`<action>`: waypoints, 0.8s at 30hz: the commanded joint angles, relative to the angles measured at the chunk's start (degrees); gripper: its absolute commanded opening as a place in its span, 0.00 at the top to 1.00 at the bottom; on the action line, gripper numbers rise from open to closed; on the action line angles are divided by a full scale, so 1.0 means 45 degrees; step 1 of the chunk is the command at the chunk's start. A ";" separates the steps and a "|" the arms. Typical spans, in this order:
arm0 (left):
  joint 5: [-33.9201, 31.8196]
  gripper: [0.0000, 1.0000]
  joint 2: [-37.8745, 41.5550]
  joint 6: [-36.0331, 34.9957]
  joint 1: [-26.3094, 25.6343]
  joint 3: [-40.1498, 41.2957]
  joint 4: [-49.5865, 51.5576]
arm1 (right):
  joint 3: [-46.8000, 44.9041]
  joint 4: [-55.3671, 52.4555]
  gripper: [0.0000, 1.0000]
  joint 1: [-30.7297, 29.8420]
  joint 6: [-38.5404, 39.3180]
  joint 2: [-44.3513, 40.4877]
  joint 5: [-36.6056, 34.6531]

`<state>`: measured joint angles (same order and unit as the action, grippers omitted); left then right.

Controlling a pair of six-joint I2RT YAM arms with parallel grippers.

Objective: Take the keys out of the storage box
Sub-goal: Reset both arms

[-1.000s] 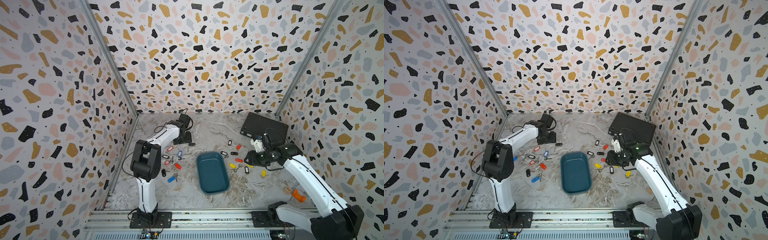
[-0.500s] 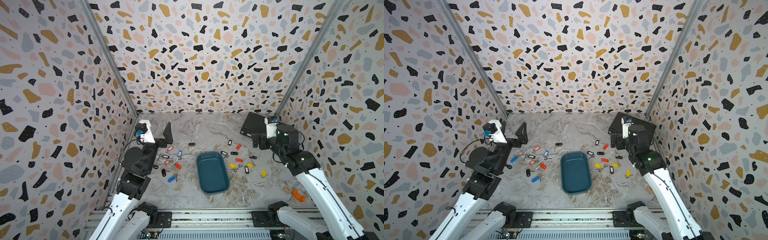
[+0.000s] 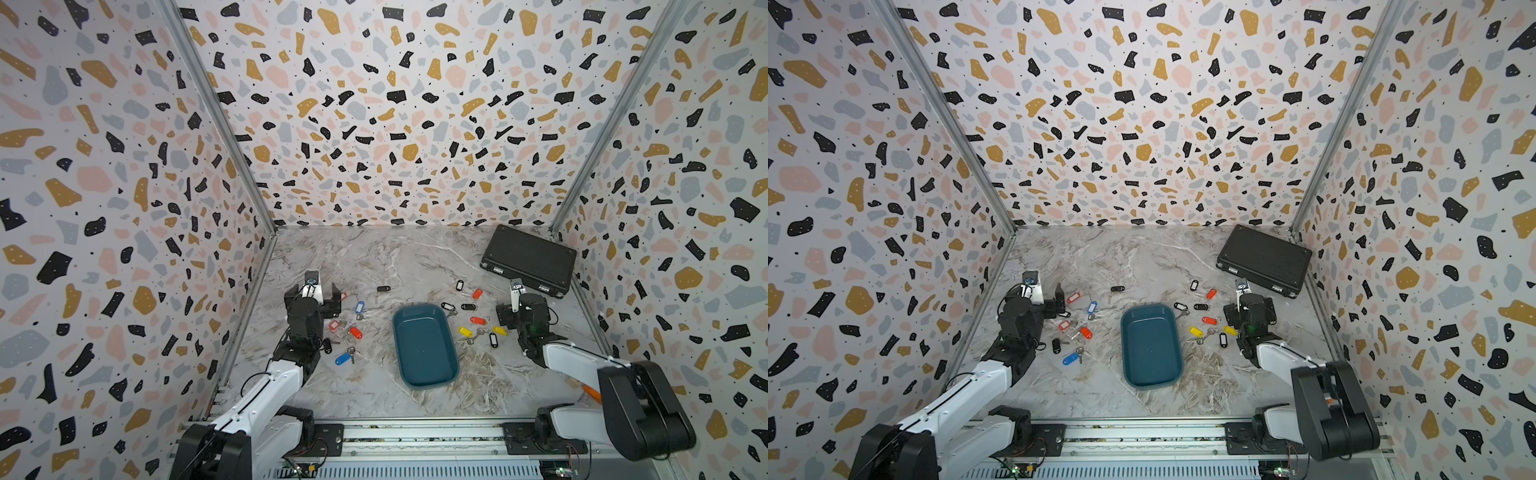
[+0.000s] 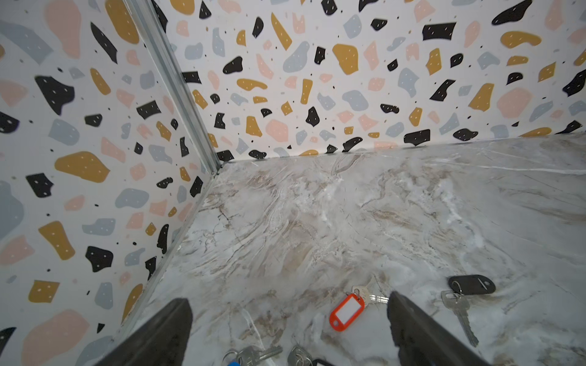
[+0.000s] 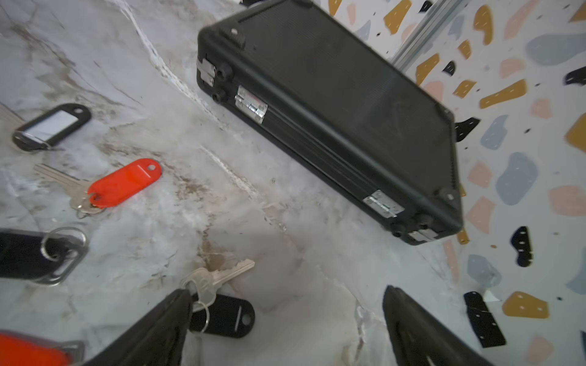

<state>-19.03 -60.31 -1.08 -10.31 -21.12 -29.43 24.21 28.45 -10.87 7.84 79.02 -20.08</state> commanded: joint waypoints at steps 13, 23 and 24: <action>-0.0059 0.00 -0.2902 0.0250 0.0532 0.0504 -0.2407 | -0.1035 0.5190 0.01 0.1362 -0.1565 0.1790 0.0828; 0.0305 0.00 -0.4877 0.0827 0.1255 0.0527 -0.4200 | -0.1122 0.5293 0.01 0.1354 -0.1546 0.1696 0.0772; 0.0299 0.00 -0.4854 0.0814 0.1255 0.0549 -0.4222 | -0.1158 0.5458 0.01 0.1361 -0.1528 0.1753 0.0791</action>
<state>-18.06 -83.07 1.74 -4.78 -18.90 -43.29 19.49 51.13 -4.62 1.63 87.46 -16.64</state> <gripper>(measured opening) 0.997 0.994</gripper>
